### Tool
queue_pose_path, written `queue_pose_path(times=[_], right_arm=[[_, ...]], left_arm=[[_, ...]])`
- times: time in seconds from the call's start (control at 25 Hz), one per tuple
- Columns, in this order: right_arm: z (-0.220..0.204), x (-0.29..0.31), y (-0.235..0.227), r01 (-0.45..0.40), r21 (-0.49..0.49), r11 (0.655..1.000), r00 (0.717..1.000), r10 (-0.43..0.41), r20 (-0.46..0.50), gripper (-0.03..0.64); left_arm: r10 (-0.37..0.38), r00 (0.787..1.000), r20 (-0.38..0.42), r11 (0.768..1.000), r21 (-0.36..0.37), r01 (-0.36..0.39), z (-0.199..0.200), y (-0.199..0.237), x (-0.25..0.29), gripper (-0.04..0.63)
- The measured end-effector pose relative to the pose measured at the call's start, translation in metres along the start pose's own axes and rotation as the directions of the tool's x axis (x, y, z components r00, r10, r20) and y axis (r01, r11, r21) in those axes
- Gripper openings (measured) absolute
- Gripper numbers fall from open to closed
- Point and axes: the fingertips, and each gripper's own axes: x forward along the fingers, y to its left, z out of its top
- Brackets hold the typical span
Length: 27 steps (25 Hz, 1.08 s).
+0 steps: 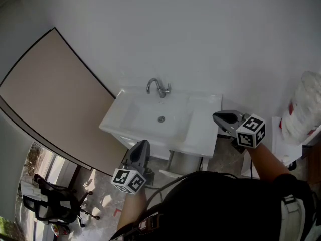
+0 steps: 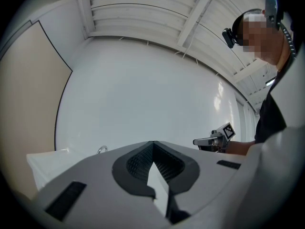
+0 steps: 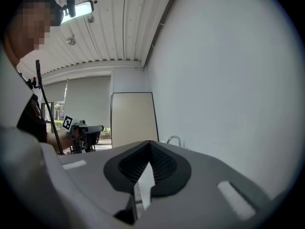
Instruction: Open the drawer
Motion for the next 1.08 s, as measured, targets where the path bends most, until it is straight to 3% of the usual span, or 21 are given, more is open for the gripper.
queue_pose_path(times=[1.08], right_arm=[[-0.006,0.005,-0.001,0.002,-0.041,0.999,1.000,-0.003,-0.020,-0.005]], left_arm=[[-0.006,1.000,-0.027,1.000,-0.007,0.006,-0.011,-0.002,-0.001,0.002]])
